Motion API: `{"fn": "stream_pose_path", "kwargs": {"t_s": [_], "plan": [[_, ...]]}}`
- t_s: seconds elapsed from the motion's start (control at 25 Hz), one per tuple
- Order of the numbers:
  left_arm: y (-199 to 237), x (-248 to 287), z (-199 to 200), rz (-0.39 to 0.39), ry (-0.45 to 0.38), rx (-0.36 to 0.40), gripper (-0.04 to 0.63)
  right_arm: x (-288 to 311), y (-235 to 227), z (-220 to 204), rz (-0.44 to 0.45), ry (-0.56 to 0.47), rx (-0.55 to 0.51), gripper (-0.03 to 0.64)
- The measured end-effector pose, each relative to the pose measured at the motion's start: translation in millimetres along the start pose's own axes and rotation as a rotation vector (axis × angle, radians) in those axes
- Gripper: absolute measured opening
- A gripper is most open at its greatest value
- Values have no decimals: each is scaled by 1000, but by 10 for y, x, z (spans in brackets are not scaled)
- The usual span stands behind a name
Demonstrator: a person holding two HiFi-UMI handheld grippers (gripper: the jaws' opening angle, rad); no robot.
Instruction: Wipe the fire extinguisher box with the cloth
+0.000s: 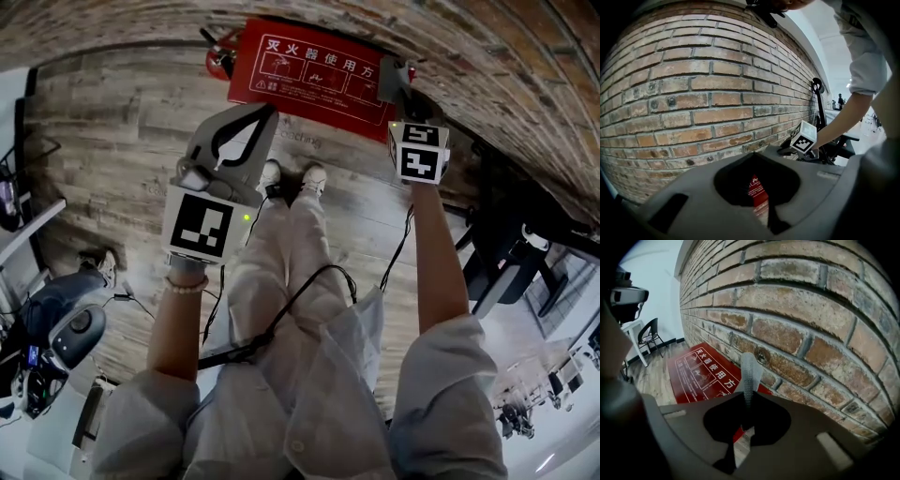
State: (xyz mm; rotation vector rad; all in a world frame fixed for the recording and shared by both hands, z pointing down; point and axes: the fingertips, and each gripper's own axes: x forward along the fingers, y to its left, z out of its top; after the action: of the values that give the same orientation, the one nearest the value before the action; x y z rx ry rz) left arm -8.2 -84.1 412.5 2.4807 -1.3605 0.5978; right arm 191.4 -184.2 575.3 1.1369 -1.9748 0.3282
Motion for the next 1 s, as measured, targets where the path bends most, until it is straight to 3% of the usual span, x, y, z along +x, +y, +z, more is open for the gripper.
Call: {"fn": "stream_pose_path", "kwargs": {"t_s": [0.56,1.0], "plan": [[499,-597,-184,123,-10,-56,-2,-285,1176,798,190,-143,-98,20],[882,-952,-460,210,8,-102,-2,-64,2324,1021,377,-142,-171,20]]}}
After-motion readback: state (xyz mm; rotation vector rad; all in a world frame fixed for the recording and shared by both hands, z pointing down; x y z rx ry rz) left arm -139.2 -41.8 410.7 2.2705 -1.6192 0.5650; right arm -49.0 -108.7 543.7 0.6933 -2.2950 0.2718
